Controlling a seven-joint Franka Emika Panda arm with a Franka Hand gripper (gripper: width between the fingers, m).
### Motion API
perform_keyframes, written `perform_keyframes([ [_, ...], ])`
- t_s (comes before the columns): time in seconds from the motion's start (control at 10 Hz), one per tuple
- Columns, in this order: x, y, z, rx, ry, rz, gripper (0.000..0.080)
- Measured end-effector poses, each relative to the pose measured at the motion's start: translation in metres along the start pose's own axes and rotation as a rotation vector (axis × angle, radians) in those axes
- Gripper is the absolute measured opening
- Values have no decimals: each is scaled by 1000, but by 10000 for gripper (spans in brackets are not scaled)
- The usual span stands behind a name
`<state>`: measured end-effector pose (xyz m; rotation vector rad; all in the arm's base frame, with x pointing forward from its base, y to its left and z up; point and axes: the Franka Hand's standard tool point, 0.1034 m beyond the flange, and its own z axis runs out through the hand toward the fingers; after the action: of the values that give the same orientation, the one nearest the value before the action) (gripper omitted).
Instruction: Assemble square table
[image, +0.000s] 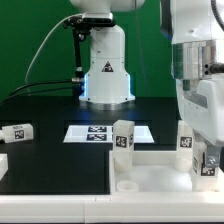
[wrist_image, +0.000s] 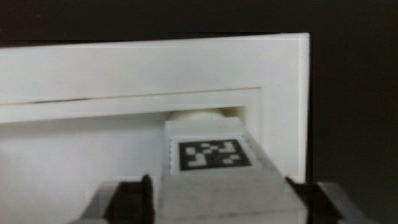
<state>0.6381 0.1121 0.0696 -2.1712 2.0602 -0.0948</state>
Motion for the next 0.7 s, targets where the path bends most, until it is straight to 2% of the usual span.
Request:
perform_keyframes([
  [0.2,-3,-2,-4,20,1,-300,611],
  [0.3,-3,-3,-4,23,1,-448,637],
  [0.7,-1,-2,-3,19,7,-657,649],
])
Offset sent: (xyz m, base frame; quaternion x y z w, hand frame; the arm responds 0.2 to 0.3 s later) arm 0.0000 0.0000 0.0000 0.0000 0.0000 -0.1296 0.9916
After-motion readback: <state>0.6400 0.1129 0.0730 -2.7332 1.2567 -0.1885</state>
